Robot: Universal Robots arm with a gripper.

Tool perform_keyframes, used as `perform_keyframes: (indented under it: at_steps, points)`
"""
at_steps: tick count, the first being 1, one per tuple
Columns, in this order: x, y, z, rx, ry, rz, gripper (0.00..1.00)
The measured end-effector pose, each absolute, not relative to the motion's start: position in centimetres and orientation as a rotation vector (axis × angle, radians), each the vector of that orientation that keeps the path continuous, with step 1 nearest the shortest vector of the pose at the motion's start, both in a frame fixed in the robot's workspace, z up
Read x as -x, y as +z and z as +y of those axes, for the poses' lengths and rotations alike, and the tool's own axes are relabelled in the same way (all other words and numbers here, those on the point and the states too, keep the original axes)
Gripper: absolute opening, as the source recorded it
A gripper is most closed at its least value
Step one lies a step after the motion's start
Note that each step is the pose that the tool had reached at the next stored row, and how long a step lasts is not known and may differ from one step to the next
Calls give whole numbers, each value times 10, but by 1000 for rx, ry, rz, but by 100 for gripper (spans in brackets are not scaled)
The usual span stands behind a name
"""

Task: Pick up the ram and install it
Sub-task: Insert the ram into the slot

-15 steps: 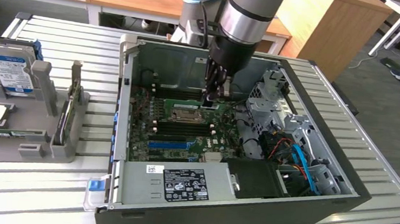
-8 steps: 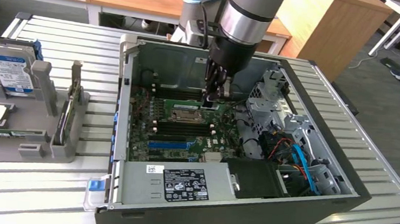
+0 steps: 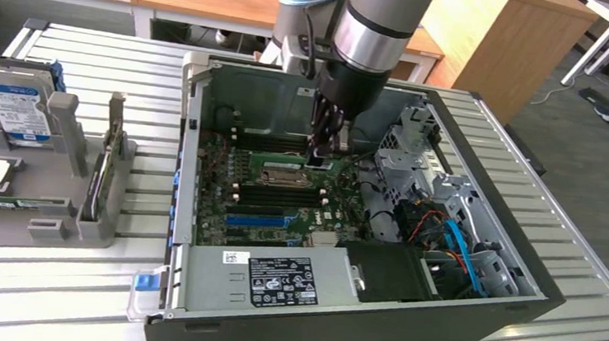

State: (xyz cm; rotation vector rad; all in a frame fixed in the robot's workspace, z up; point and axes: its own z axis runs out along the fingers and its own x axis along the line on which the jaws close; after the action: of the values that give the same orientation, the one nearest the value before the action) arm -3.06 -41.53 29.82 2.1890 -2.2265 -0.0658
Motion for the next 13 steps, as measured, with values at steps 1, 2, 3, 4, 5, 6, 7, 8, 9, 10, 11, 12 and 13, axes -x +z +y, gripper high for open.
perform_keyframes:
  at_steps: [1,2,3,4,5,6,7,8,9,10,11,12,13]
  points:
    - [31,298,-415,-2189,-66,-2226,11]
    - [31,297,-415,-2189,-66,-2226,11]
    - [31,296,-415,-2189,-65,-2226,11]
    - [31,296,-415,-2189,-65,-2226,11]
    - [31,295,-415,-2189,-65,-2226,11]
    - [31,294,-415,-2189,-65,-2226,11]
    - [31,294,-415,-2189,-65,-2226,11]
    - [31,293,-415,-2189,-65,-2226,11]
    - [31,293,-415,-2189,-65,-2226,11]
    - [31,292,-415,-2189,-65,-2226,11]
    - [31,292,-415,-2189,-65,-2226,11]
    - [31,291,-415,-2189,-65,-2226,11]
    - [31,291,-415,-2189,-65,-2226,11]
